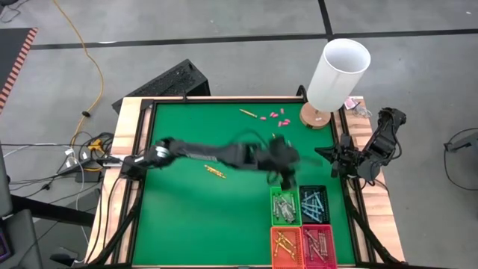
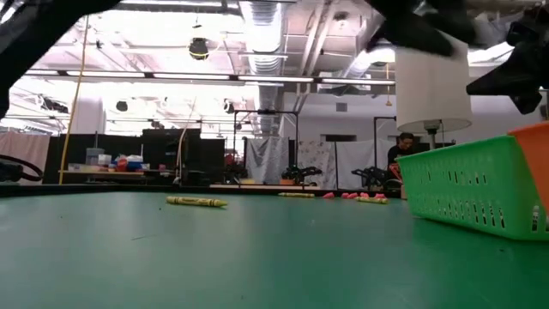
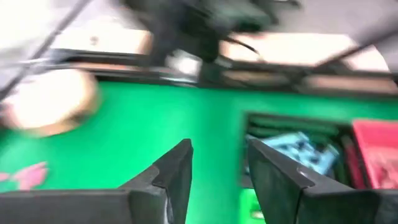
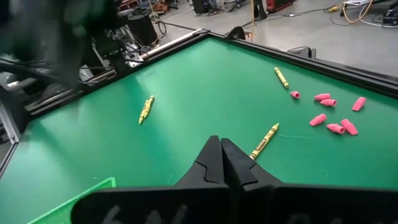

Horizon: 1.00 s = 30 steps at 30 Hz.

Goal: Sort crayons
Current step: Put the light green crayon into the orange bin

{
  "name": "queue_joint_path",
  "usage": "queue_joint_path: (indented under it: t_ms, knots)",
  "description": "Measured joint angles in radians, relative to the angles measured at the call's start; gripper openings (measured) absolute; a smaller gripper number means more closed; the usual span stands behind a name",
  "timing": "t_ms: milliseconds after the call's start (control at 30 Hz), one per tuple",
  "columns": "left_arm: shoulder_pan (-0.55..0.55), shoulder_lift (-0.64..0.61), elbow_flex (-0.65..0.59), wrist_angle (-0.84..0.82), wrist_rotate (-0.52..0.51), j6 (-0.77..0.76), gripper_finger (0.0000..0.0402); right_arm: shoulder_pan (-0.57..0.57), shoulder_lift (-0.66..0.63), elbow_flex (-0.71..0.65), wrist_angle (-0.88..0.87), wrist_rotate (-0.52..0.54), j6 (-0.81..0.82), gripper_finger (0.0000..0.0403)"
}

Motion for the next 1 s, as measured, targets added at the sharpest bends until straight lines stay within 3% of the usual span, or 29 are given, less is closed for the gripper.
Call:
queue_joint_path:
  t_ms: [133, 367, 533, 667, 1000]
  knots:
    - [0.091, -0.098, 0.001, -0.213, -0.016, -0.089, 0.0125, 0.000, 0.000, 0.000, -0.001, 0.000, 0.000, 0.0000]
    - [0.227, -0.154, -0.001, -0.507, 0.078, 0.120, 0.0118, 0.000, 0.000, 0.000, -0.002, -0.009, -0.002, 0.0000]
    - [0.338, -0.148, -0.036, -0.542, 0.290, 0.246, 0.0119, 0.000, 0.001, 0.000, -0.002, -0.018, -0.002, 0.0000]
    - [0.425, -0.146, -0.050, -0.601, 0.294, 0.354, 0.0119, 0.000, 0.001, 0.000, -0.002, -0.018, -0.002, 0.0000]
    - [0.555, -0.087, -0.050, -0.537, 0.331, 0.685, 0.0119, 0.000, 0.001, 0.000, -0.001, -0.017, -0.007, 0.0000]
